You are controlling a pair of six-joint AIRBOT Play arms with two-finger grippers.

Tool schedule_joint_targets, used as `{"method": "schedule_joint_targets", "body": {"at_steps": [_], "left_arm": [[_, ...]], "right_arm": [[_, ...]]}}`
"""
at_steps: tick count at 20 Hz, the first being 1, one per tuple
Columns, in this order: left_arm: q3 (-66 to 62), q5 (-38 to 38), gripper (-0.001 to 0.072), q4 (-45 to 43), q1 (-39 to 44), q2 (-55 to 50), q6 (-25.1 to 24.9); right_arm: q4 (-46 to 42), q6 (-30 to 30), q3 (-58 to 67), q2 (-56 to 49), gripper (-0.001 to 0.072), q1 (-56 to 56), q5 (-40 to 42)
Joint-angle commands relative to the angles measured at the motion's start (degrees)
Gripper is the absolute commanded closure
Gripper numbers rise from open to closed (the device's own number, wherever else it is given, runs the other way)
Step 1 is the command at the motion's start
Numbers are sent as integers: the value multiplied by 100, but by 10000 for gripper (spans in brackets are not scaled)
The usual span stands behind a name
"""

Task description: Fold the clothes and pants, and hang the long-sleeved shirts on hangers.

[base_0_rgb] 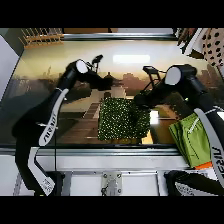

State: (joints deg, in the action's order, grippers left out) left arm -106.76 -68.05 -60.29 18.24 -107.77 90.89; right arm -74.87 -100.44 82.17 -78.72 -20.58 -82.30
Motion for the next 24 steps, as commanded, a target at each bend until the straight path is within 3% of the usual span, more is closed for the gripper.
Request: {"method": "schedule_joint_targets", "body": {"at_steps": [1,5,6,7,8,9,11,16,20,24], "left_arm": [[-7,-313,704,-168,-702,400,-2],[-7,-540,704,-168,-1161,647,-2],[-4,-549,704,-168,-1209,684,-2],[0,-535,704,-170,-1204,728,-2],[0,-492,704,-170,-1202,765,-2],[0,-457,704,-170,-1202,796,-2],[7,-446,704,-170,-1191,861,-7],[308,-573,704,-168,-1189,1086,-129],[1926,76,704,-157,-1099,1917,-225],[3342,424,704,-155,-667,2673,-374]], "right_arm": [[2,-841,7,-470,702,-686,769],[9,-1237,7,-1152,699,-1377,1735],[15,-1235,7,-1287,669,-1530,2087],[170,-1213,7,-1399,404,-1676,2533],[420,-1088,7,-1462,86,-1777,2905],[780,-824,7,-1473,-8,-1849,3228],[1351,-96,4,-1357,-8,-1845,3375],[1145,1246,-826,-452,-8,-876,2243],[1174,1375,-2638,424,-8,946,2203],[1917,1843,-3606,306,-8,2608,2566]]}}
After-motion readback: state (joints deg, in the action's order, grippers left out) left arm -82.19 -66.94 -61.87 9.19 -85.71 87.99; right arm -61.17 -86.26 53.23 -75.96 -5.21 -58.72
